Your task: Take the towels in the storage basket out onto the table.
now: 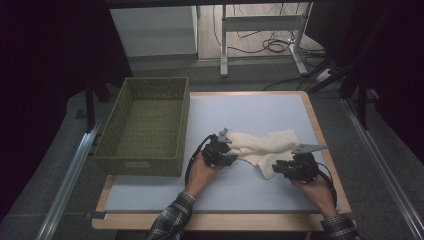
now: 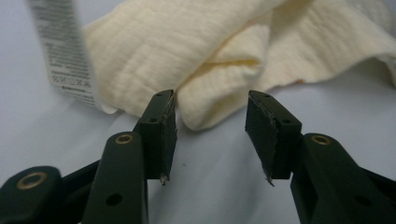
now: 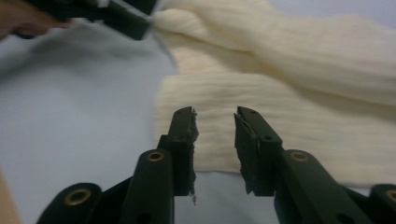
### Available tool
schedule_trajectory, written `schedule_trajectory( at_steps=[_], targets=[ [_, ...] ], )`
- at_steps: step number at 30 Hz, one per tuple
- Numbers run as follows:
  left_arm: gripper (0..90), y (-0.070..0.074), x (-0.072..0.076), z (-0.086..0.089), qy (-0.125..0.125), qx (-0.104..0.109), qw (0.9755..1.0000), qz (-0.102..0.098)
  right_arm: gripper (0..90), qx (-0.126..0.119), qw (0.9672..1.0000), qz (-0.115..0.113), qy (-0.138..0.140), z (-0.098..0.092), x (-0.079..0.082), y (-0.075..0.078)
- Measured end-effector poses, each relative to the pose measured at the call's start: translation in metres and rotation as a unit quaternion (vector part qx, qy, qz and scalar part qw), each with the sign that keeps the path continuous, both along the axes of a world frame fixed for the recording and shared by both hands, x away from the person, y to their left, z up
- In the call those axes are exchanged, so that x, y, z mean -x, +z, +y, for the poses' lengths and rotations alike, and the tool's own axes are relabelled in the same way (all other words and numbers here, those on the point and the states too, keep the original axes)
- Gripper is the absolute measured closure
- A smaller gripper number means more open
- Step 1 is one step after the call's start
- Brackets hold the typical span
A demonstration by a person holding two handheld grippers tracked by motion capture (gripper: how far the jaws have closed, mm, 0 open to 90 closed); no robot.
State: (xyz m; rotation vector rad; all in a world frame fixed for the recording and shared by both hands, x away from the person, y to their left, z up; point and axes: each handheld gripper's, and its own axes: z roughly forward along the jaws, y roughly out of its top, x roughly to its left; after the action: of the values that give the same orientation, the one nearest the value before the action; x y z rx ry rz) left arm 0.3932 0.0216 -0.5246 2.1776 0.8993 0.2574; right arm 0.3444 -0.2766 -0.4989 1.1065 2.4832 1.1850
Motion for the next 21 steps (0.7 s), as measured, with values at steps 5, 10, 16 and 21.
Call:
schedule_trajectory(
  at_steps=[5,10,16,21],
  targets=[
    [62.3,-0.008,-0.007,-0.005,-0.001,-0.006,1.0000,-0.005,56.9,0.002,0.9997,0.014,0.022,0.024,0.008,-0.015],
    [84.1,-0.001,-0.001,0.000,-0.011,0.010,0.9999,0.002,87.5,0.060,0.9976,-0.032,0.009,0.033,0.013,-0.021],
    [77.5,0.012,0.009,0.015,-0.005,0.038,0.9993,-0.003,88.9,0.062,0.9970,-0.047,0.002,0.011,0.027,-0.006],
    [65.1,0.017,0.013,0.021,-0.008,0.035,0.9993,0.004,88.9,0.073,0.9957,-0.044,-0.037,-0.035,0.046,-0.002]
  ],
)
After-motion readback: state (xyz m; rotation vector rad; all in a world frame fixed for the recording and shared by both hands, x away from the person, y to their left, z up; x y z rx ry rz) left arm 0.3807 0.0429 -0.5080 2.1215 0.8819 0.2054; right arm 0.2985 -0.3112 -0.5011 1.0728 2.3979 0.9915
